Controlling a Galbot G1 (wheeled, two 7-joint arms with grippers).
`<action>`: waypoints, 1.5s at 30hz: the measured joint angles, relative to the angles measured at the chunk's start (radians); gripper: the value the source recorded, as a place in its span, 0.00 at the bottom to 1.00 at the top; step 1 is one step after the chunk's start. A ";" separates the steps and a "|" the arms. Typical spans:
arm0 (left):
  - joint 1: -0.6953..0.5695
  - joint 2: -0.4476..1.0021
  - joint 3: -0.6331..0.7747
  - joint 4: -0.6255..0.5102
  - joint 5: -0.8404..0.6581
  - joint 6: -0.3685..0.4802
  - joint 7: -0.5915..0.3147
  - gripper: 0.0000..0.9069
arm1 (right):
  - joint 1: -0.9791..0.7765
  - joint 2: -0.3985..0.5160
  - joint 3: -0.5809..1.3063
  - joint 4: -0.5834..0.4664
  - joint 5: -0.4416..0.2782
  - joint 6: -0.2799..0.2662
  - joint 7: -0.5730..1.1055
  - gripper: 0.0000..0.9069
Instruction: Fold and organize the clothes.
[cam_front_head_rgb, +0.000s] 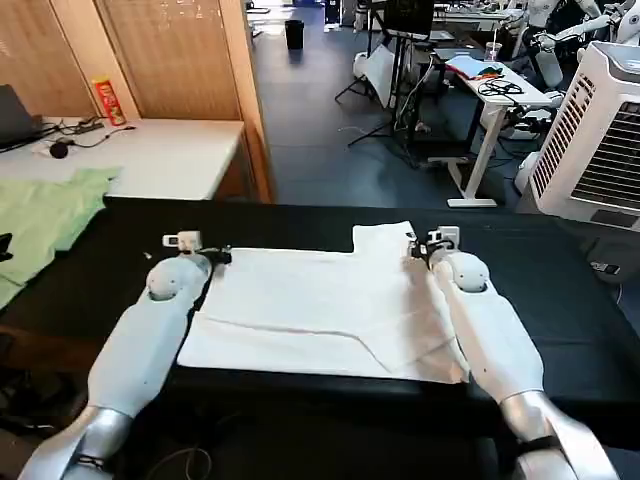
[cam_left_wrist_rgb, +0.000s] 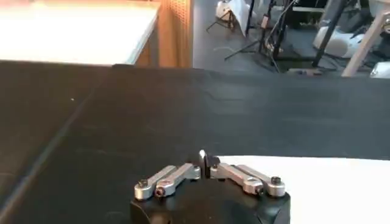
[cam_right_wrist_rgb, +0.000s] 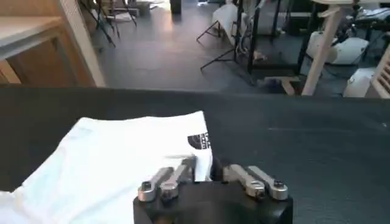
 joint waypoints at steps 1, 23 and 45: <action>0.001 0.001 0.000 -0.003 0.000 0.000 0.000 0.11 | -0.006 -0.004 0.002 0.010 0.007 0.009 0.000 0.13; 0.208 0.162 -0.089 -0.414 -0.108 0.024 -0.034 0.12 | -0.326 -0.195 0.102 0.551 0.149 0.003 0.006 0.12; 0.530 0.235 -0.199 -0.690 -0.072 0.019 -0.020 0.11 | -0.395 -0.163 0.095 0.559 0.137 0.001 -0.022 0.97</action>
